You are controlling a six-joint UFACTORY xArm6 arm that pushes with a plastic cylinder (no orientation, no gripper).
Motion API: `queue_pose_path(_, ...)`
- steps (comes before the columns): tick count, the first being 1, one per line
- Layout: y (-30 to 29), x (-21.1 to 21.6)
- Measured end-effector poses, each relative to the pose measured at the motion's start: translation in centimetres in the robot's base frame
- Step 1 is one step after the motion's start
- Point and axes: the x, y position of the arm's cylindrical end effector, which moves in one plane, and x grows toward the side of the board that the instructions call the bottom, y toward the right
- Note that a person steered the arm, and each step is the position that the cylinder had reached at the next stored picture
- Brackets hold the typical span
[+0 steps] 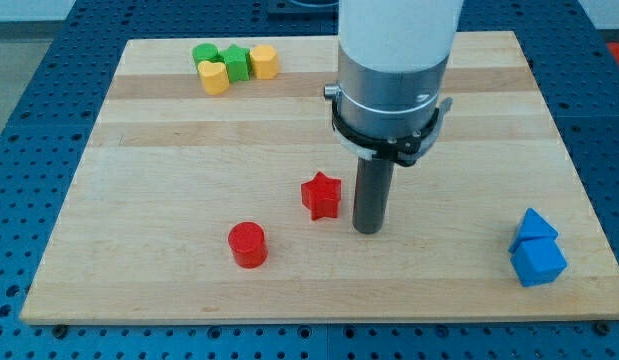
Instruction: Put the red star at the bottom of green star
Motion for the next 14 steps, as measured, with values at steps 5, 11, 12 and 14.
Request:
queue_pose_path(5,-11.0,-2.4)
queue_pose_path(11,-3.1,-14.0)
queue_pose_path(12,-3.8,-15.6)
queue_pose_path(14,-9.1,-17.2)
